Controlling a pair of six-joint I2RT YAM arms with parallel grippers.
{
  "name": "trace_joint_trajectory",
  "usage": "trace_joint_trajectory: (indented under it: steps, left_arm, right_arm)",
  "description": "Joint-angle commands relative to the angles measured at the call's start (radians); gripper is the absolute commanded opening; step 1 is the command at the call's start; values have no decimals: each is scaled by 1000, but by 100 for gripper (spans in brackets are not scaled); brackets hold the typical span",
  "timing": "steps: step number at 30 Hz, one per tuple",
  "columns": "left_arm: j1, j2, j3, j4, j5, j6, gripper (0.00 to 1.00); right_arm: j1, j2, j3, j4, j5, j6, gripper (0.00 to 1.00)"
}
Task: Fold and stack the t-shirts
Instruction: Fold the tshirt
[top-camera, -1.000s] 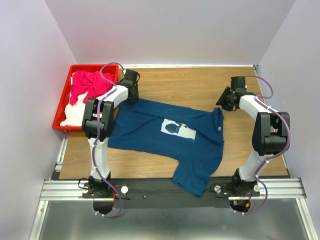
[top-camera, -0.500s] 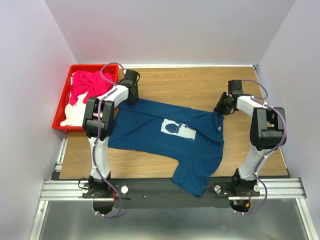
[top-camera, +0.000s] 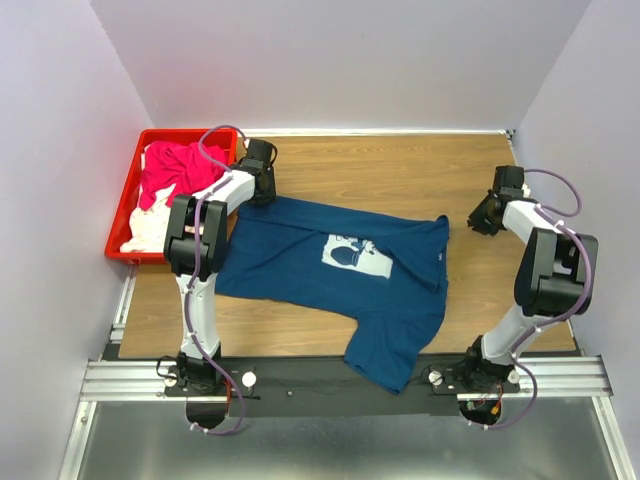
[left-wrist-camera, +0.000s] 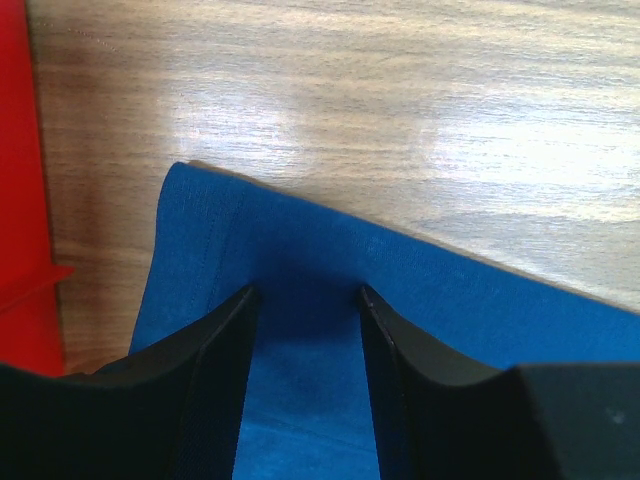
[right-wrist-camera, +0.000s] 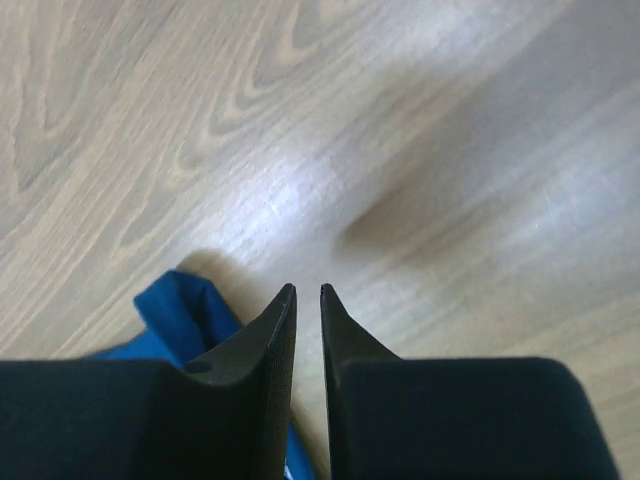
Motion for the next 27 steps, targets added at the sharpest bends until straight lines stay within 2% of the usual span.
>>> trace_joint_trajectory:
  steps: [1,3,5,7,10,13,17,21,27]
  left_arm:
    - [12,38,-31,-33,15,6,53]
    - [12,33,-31,-32,15,7,53]
    - [12,28,-33,-28,15,6,53]
    - [12,27,-31,-27,17,6,53]
    - [12,25,-30,-25,21,6,53]
    - [12,24,-33,-24,24,4,53]
    - [12,21,-31,-25,21,6,53]
    - [12,21,-31,-25,23,7,53]
    - [12,21,-28,-25,24,10,53]
  right_arm:
    - [4,-70,-50,2,63,44,22]
    - [4,-96,-62,21,-4,36,23]
    - [7,-103,-56,50,-142,-16,31]
    - [44,-83,-16,48,-181,-80,38]
    - [105,-45,36,31,-164,-132,43]
    - [154,23,106,-19,-118,-195,43]
    - [233,116,186,-117,88,-279,43]
    - [273,155,203,-130,233,-329,43]
    - [294,213,239,-130,318,-407,42]
